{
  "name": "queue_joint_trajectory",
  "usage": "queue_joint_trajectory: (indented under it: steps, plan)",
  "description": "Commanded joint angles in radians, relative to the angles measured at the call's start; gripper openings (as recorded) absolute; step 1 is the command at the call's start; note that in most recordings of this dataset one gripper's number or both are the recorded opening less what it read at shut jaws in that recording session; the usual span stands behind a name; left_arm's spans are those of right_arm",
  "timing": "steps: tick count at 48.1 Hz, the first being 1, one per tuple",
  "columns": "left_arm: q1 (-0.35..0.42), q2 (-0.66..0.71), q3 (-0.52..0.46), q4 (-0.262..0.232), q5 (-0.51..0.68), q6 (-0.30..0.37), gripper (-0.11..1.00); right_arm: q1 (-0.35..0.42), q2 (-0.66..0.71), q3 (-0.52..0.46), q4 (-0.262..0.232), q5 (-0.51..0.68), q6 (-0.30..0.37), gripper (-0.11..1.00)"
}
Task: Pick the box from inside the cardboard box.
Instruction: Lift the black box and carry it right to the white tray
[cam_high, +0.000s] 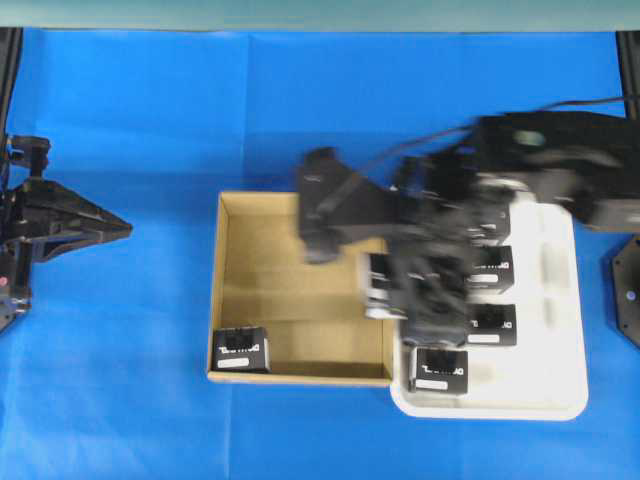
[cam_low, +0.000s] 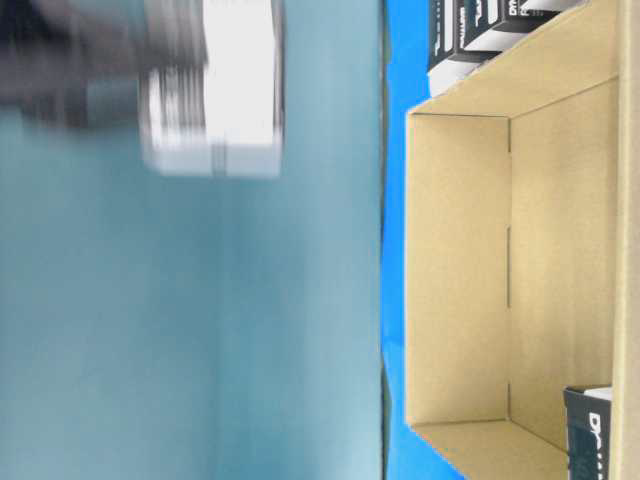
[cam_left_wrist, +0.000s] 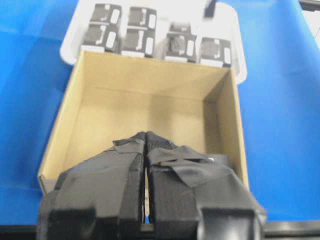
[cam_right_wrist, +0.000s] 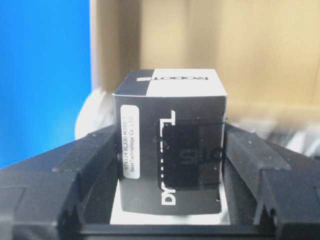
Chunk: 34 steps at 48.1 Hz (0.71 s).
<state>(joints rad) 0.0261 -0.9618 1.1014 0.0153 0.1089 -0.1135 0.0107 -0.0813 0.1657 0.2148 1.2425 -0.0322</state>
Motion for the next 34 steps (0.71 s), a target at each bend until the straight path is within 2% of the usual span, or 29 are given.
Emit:
queue_joint_trajectory:
  steps: [1, 16, 23, 34]
  plan:
    - [0.0, 0.006, -0.02, 0.002, -0.003, 0.0, -0.05, 0.028, -0.06, 0.072, 0.005, -0.002, 0.025, 0.61]
    - [0.0, 0.003, -0.02, 0.002, -0.003, 0.0, -0.05, 0.124, -0.215, 0.342, 0.008, -0.112, 0.13, 0.61]
    - [0.002, -0.002, -0.021, 0.002, -0.003, 0.002, -0.05, 0.176, -0.239, 0.449, 0.008, -0.175, 0.155, 0.61]
    - [0.005, -0.008, -0.021, 0.002, -0.003, 0.003, -0.05, 0.253, -0.235, 0.584, 0.02, -0.348, 0.184, 0.61]
